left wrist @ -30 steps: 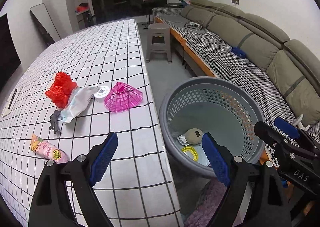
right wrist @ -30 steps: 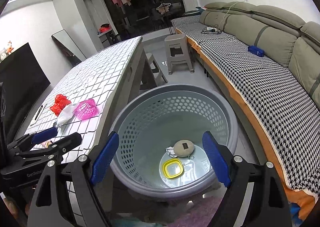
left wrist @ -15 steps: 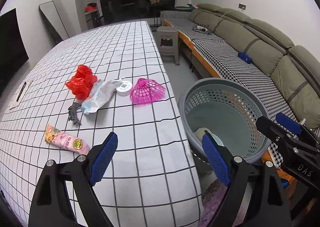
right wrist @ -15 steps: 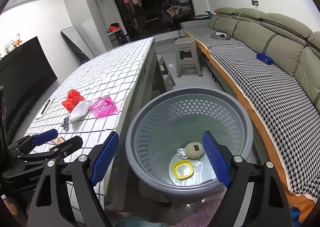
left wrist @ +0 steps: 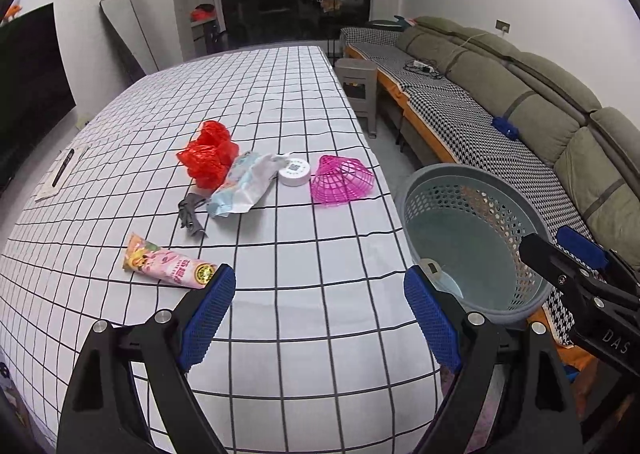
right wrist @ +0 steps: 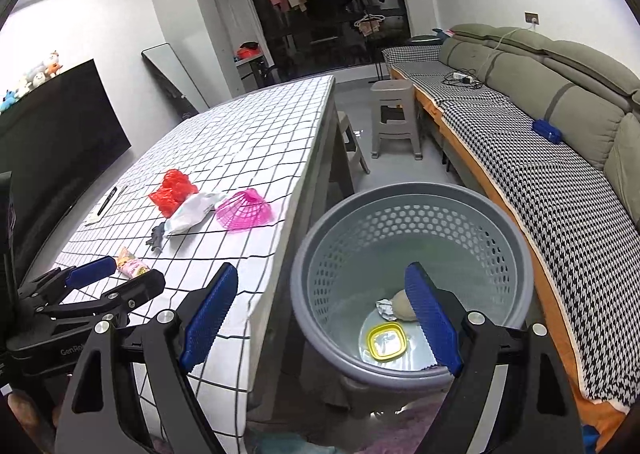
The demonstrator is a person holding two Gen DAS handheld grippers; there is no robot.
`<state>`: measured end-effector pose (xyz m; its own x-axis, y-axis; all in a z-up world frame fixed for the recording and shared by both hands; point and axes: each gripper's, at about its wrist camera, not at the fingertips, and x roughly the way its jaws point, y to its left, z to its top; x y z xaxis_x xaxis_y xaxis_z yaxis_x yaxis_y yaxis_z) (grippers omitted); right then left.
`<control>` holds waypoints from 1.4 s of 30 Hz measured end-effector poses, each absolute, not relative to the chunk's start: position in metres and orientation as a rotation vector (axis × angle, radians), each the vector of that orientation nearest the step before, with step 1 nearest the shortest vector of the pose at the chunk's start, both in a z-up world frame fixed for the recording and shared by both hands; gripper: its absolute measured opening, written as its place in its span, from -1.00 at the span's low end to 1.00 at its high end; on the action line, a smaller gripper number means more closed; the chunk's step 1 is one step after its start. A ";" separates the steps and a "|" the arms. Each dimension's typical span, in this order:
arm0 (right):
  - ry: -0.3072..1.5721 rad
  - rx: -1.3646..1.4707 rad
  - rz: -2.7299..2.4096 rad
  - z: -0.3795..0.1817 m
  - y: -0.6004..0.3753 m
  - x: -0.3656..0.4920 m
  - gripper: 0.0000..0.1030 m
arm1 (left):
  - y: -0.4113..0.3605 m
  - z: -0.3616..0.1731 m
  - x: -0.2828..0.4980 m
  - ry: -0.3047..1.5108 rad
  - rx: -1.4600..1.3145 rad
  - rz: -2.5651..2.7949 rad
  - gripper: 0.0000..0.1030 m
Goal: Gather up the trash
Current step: 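Move both open grippers back from the basket toward the table items, then approach and grasp the pink snack wrapper with the left gripper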
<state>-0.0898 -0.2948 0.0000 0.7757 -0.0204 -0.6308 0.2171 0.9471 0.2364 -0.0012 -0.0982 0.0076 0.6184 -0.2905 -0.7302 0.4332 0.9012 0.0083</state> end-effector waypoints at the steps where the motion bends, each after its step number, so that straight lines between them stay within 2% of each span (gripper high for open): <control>1: 0.674 0.302 -0.127 0.001 -0.293 -0.088 0.59 | -0.096 0.007 -0.001 0.803 0.188 -0.415 0.64; 42: 0.766 0.162 0.038 -0.010 -0.188 -0.024 0.59 | 0.005 -0.010 0.032 0.828 0.071 -0.252 0.64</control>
<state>-0.0237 -0.1883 -0.0103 0.7205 0.0935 -0.6871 0.0245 0.9868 0.1599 0.0316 0.0045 -0.0098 0.6484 -0.1936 -0.7362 0.2488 0.9679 -0.0354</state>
